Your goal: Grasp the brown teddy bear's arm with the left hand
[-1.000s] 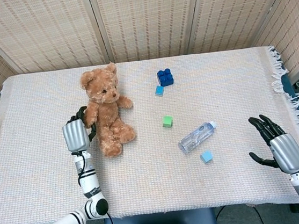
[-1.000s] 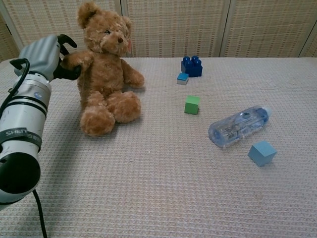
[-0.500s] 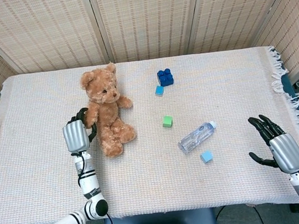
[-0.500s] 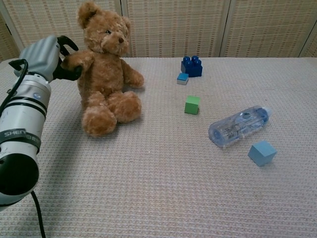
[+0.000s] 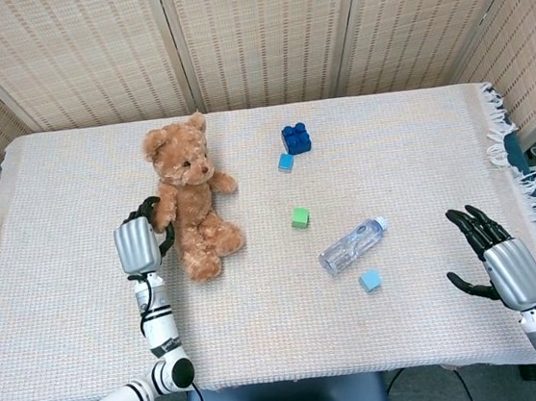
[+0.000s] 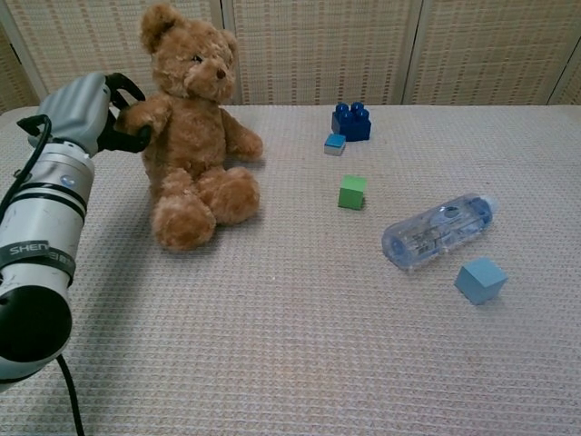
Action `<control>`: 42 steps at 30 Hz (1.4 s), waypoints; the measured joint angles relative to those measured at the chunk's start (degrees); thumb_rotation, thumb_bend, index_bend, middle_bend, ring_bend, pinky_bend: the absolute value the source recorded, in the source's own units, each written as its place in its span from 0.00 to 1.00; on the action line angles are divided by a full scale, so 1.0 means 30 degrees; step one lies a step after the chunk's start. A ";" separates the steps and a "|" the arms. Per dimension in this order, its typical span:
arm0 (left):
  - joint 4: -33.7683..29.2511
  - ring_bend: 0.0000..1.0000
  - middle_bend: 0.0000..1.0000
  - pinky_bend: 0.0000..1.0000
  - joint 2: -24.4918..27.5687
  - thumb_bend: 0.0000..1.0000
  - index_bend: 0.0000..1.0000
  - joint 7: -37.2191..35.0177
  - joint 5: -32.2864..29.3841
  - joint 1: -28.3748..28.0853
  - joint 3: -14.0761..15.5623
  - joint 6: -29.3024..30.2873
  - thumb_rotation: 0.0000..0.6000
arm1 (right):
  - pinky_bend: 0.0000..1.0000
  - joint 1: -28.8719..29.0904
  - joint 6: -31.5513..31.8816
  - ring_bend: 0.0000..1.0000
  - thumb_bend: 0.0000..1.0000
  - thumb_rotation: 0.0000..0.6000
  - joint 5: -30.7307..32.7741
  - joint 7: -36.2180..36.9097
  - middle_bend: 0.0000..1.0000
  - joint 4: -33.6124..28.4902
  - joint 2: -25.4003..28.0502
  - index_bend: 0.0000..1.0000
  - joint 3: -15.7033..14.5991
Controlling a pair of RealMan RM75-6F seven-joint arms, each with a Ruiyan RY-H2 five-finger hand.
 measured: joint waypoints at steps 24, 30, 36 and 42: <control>-0.0477 0.46 0.49 0.57 0.0398 0.43 0.33 0.0033 0.0158 0.0415 0.0383 -0.0549 1.00 | 0.18 -0.0093 -0.0052 0.00 0.12 1.00 0.0070 -0.0119 0.08 -0.0094 0.0057 0.00 0.0017; -0.0735 0.40 0.37 0.56 0.0903 0.42 0.24 -0.0350 0.0518 0.0610 0.0670 -0.0703 1.00 | 0.18 -0.0096 -0.0061 0.00 0.12 1.00 0.0184 -0.0117 0.08 -0.0068 0.0035 0.00 0.0109; -0.2695 0.13 0.05 0.42 0.2657 0.40 0.00 -0.0632 0.1318 0.1100 0.1437 -0.1066 1.00 | 0.18 -0.0064 -0.0215 0.00 0.12 1.00 0.0120 -0.0221 0.08 -0.0067 0.0015 0.00 0.0025; -0.6268 0.02 0.00 0.36 0.6274 0.39 0.00 0.0719 0.2118 0.2163 0.3159 -0.1858 1.00 | 0.18 -0.0070 -0.0224 0.00 0.12 1.00 0.0145 -0.0169 0.08 -0.0098 0.0052 0.00 0.0038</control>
